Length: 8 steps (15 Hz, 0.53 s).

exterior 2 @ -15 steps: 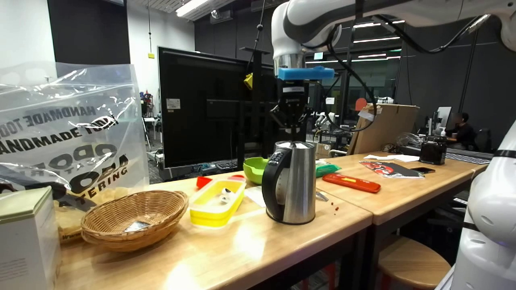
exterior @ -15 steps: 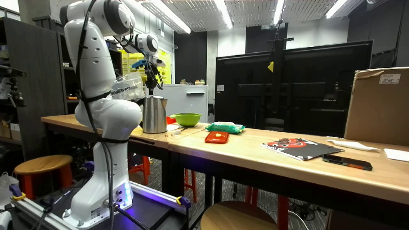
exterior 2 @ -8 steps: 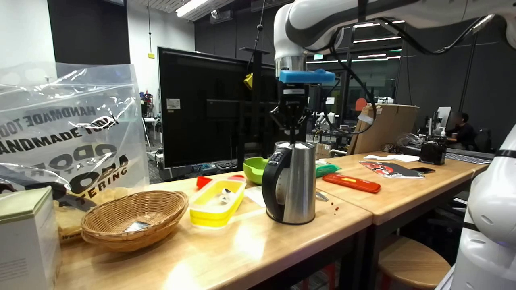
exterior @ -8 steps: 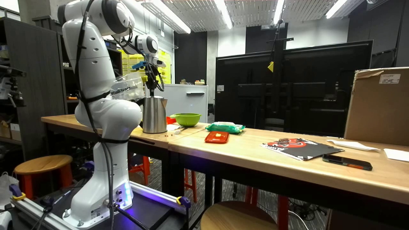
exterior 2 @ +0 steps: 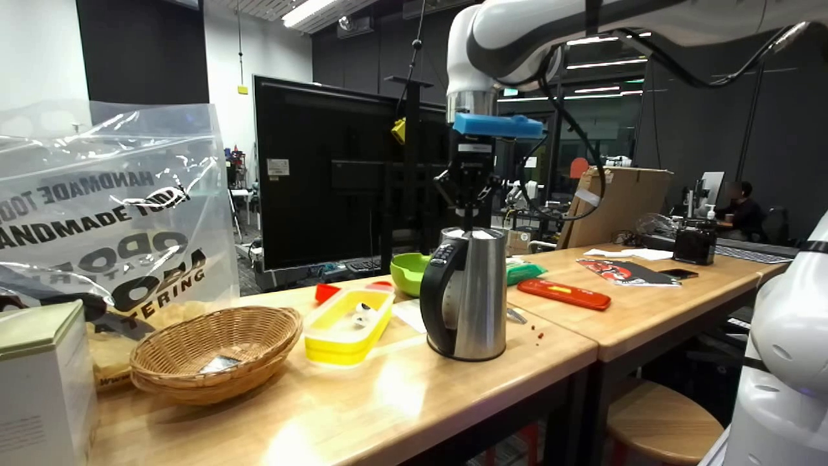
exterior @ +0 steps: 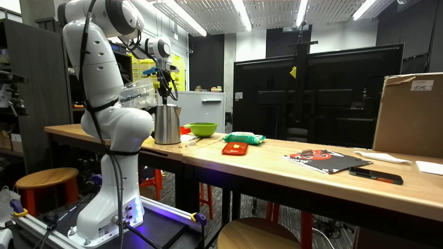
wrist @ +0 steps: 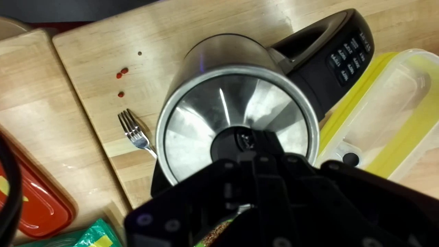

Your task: Open the electric kettle

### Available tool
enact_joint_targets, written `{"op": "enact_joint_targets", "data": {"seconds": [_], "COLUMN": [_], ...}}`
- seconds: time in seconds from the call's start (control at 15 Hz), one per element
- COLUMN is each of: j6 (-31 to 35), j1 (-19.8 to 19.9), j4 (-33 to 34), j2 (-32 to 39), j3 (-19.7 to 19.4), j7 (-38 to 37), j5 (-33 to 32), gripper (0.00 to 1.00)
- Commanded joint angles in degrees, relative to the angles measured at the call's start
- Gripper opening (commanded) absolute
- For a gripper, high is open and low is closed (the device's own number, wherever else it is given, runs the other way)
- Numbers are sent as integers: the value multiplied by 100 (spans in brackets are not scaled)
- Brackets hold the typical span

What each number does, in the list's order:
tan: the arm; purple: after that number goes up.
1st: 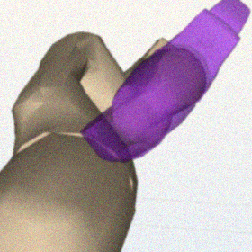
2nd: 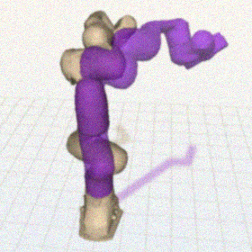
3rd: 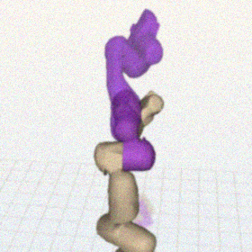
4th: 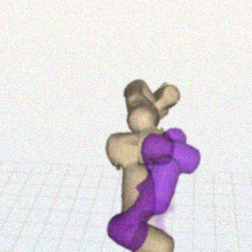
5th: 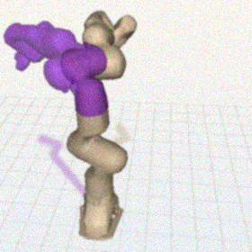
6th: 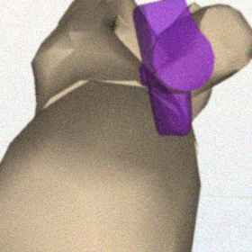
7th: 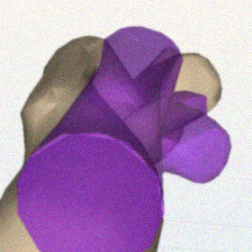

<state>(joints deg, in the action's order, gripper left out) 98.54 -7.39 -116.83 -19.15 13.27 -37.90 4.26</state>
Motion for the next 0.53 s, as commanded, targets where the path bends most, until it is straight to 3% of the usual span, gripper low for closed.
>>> {"op": "enact_joint_targets", "data": {"seconds": [0.0, 0.47], "j6": [608, 977], "j1": [12, 127], "j4": [-466, -892], "j2": [-235, -464], "j3": [-196, -474], "j7": [482, 1084], "j5": [475, 1346], "gripper": [0, 0]}}
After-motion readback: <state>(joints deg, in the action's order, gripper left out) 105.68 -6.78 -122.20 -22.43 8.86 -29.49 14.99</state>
